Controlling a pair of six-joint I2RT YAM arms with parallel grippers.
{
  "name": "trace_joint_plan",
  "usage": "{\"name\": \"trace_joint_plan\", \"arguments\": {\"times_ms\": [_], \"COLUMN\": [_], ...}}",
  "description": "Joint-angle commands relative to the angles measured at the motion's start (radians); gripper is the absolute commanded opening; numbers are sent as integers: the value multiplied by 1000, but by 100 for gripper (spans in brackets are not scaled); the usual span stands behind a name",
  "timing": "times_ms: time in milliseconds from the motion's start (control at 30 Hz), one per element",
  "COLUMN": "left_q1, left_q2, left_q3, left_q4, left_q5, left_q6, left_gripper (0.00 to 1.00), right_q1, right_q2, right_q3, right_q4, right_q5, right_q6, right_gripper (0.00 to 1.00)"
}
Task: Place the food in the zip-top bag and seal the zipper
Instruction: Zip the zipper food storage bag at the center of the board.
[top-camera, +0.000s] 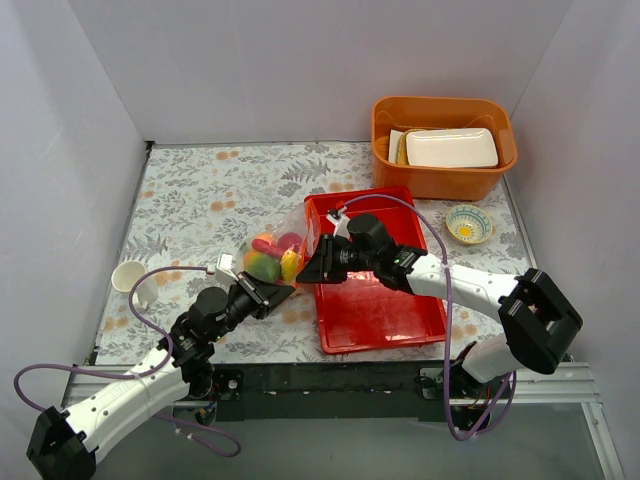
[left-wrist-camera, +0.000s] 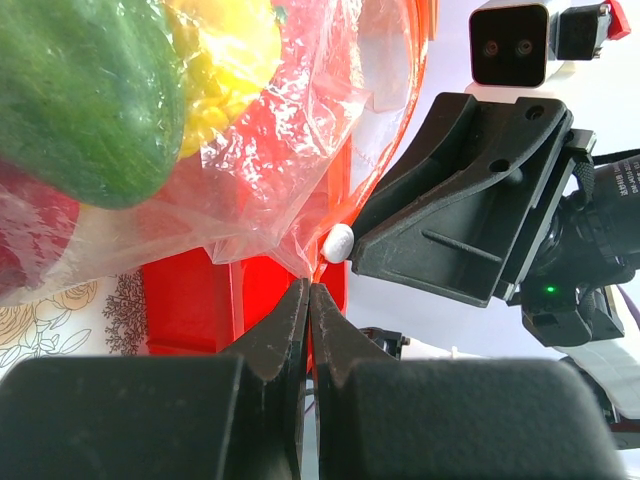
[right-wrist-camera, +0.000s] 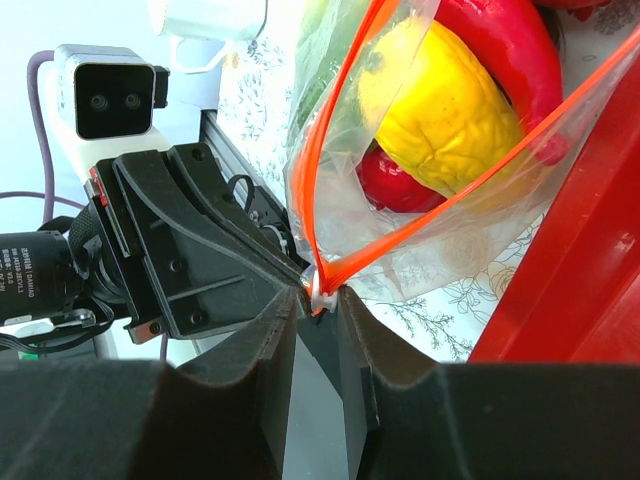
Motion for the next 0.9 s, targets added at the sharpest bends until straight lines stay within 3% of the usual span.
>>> {"name": "trace_joint_plan", "arguments": {"times_ms": [0, 133, 300, 467, 867], "left_q1": [3, 3, 3, 3, 3], "left_q2": [0, 2, -4, -9, -70], "left_q3": [21, 21, 19, 16, 11], "left_q4": [12, 12, 9, -2, -85], "left_q5": [2, 2, 2, 7, 11], "left_q6": [0, 2, 0, 0, 0], "left_gripper": [0, 0, 0, 0, 0], "right_q1": [4, 4, 2, 4, -4], "right_q2": [10, 12, 4, -1, -33], "right_q3": [-4, 1, -1, -1, 10], "right_q4": [60, 52, 44, 46, -22], "right_q5": [-41, -40, -23, -18, 65], "right_q6": [10, 6, 1, -2, -26], "right_gripper": [30, 29, 16, 10, 9]}}
